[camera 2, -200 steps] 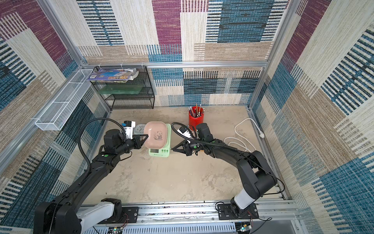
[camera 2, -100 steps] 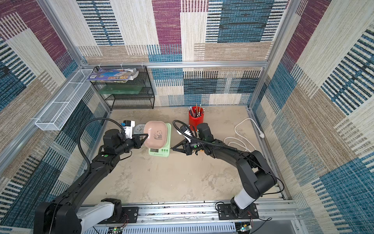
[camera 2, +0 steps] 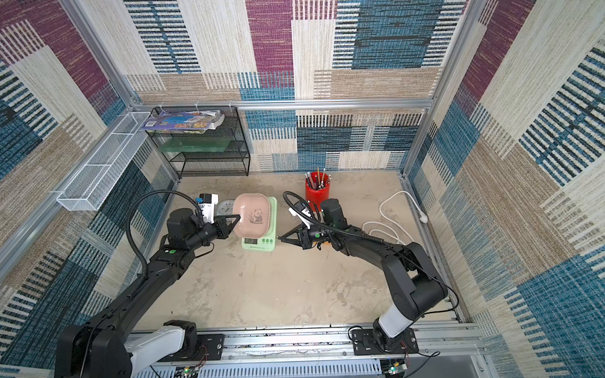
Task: Charge the electronic scale
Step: Insert the charging cable into the electronic scale.
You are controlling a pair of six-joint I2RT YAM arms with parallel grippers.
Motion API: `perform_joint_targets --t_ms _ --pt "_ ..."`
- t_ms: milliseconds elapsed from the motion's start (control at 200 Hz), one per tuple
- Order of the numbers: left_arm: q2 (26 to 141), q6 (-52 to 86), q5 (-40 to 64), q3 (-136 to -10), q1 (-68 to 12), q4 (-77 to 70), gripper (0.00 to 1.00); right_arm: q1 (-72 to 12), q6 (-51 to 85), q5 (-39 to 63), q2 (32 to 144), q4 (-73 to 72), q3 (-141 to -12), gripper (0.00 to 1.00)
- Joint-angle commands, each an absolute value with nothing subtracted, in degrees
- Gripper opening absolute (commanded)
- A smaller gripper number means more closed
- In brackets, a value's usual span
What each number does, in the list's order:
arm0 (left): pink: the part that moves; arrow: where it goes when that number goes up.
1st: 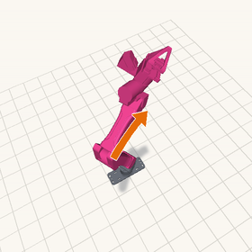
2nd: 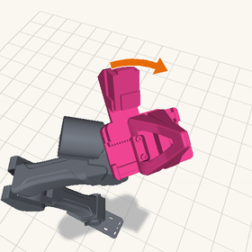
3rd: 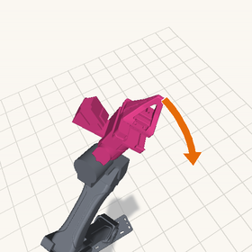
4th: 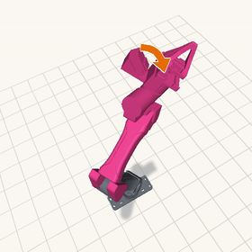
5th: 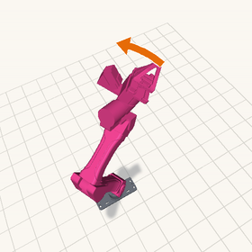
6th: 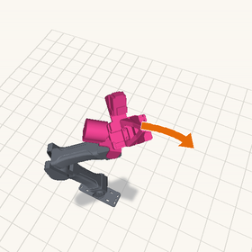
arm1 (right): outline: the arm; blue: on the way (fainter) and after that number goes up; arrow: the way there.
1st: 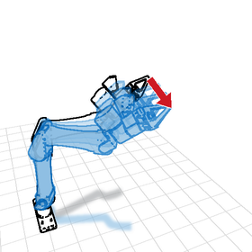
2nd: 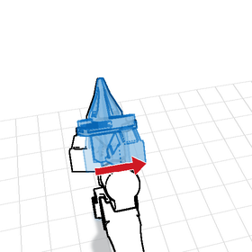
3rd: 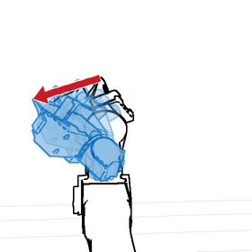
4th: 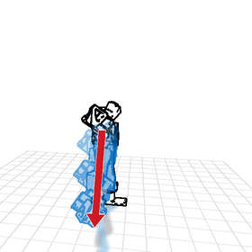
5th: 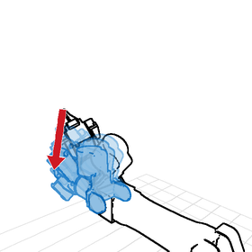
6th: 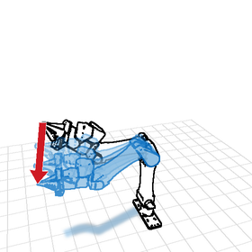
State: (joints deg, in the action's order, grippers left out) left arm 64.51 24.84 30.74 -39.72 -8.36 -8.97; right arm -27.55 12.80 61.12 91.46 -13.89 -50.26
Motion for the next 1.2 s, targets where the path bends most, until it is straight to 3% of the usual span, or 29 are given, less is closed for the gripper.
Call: perform_joint_targets --t_ms 0,1197 --pt "64.8 26.4 34.8 -39.6 -8.3 -14.2 0.0 -27.2 13.9 62.1 91.0 -17.4 -49.9 0.0" --pt "65.2 28.3 32.4 -38.0 -8.4 -16.7 0.0 -27.1 12.7 62.0 89.7 -17.2 -49.3 0.0"
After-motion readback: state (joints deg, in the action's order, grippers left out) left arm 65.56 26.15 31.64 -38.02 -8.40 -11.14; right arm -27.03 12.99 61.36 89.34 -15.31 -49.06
